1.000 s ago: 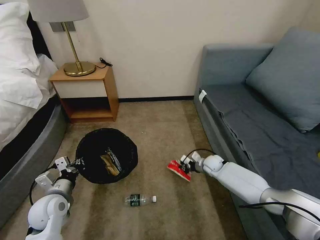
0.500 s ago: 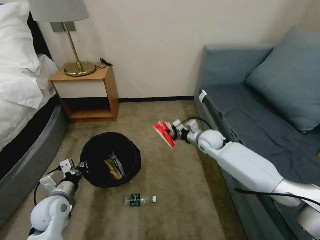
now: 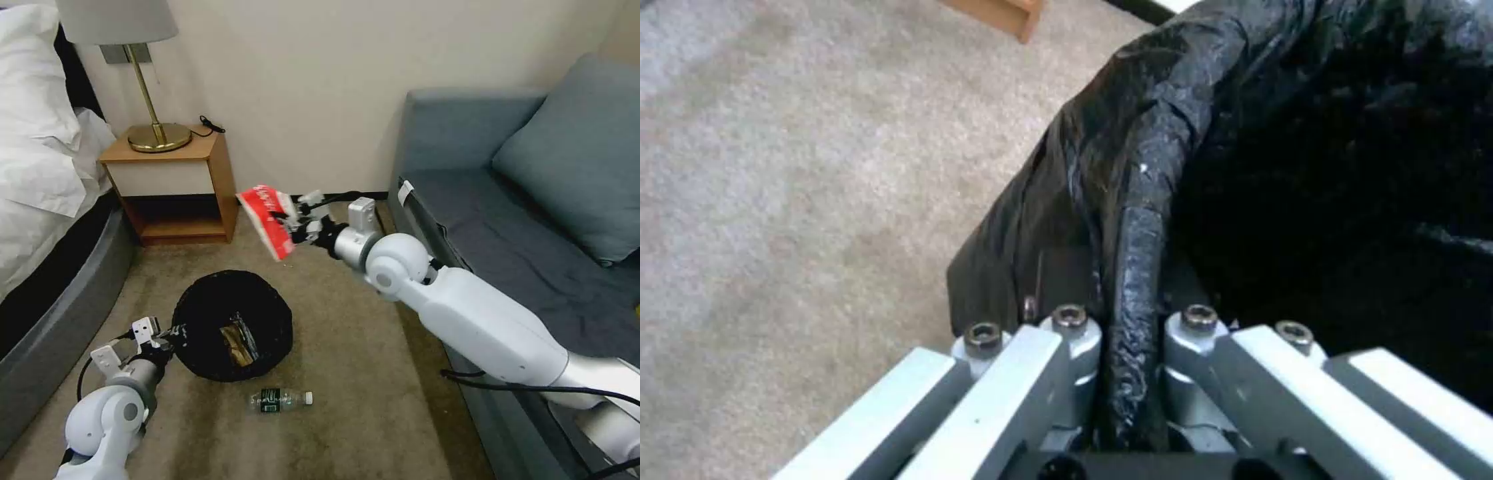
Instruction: Pick up the trash bin, then pick up the garbage on the floor and place it into the trash bin.
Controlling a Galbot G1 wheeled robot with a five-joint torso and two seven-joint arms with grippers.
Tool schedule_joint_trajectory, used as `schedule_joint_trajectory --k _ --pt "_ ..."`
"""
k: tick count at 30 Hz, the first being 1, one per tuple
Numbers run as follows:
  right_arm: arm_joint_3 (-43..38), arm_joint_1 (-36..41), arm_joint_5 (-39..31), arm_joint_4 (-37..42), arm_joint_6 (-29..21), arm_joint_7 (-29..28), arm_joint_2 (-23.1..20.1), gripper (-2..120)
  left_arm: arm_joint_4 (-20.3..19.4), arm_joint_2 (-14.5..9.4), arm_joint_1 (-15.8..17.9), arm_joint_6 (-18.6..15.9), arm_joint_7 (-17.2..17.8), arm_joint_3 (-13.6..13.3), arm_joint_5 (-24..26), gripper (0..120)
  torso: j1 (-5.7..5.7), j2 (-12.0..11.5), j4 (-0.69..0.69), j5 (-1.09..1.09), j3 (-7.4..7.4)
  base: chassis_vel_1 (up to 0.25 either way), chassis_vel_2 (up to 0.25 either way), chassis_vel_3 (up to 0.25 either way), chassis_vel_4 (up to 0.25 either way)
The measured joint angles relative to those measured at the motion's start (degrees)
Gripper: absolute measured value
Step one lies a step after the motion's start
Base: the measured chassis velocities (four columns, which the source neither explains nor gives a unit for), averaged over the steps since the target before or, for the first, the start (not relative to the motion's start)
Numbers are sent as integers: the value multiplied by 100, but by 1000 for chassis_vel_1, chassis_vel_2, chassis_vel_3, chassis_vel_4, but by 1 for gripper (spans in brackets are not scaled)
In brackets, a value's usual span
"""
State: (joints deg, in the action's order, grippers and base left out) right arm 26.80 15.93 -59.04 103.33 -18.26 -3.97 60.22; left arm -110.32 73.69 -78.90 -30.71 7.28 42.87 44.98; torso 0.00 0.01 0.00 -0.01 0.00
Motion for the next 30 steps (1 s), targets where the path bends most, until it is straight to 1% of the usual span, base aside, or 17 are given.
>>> schedule_joint_trajectory --k 3,7,11,19,20,21,22,24,25,26,29,30 --pt "315 181 70 160 95 15 91 0 -48 50 13 -106 78 -27 92 3 0 0 0 0 0 0 0 0 0" --pt "517 486 275 124 136 57 188 0 -130 109 -41 -142 82 -22 109 3 0 0 0 1 0 0 0 0 0" --pt "654 736 495 63 156 170 187 0 -158 166 -106 -142 81 33 76 3 0 0 -1 1 0 0 0 0 0" --pt "836 822 716 -69 171 268 230 0 -257 245 -187 -137 71 90 68 3 0 0 0 1 0 0 0 0 0" --pt "888 822 785 -124 175 283 264 8 -278 259 -193 -134 71 103 68 3 0 0 0 1 0 0 0 0 0" --pt "916 822 819 -143 176 288 278 10 -289 265 -196 -132 71 112 68 3 0 0 0 1 0 0 0 0 0" --pt "916 822 819 -143 176 288 278 10 -289 265 -196 -132 71 112 68 3 0 0 0 1 0 0 0 0 0" --pt "975 810 868 -159 176 293 296 22 -323 286 -202 -125 72 134 75 3 0 0 0 1 0 0 0 0 0" --pt "988 809 882 -162 175 293 299 25 -331 291 -203 -123 71 142 80 3 0 0 0 1 0 0 0 0 0" --pt "988 809 882 -162 175 293 299 25 -331 291 -203 -123 71 142 80 3 0 0 0 1 0 0 0 0 0" --pt "1035 788 933 -179 171 289 299 40 -371 304 -216 -121 72 168 107 3 0 0 0 1 0 0 0 0 0" --pt "1035 788 933 -179 171 289 299 40 -371 304 -216 -121 72 168 107 3 0 0 0 1 0 0 0 0 0"
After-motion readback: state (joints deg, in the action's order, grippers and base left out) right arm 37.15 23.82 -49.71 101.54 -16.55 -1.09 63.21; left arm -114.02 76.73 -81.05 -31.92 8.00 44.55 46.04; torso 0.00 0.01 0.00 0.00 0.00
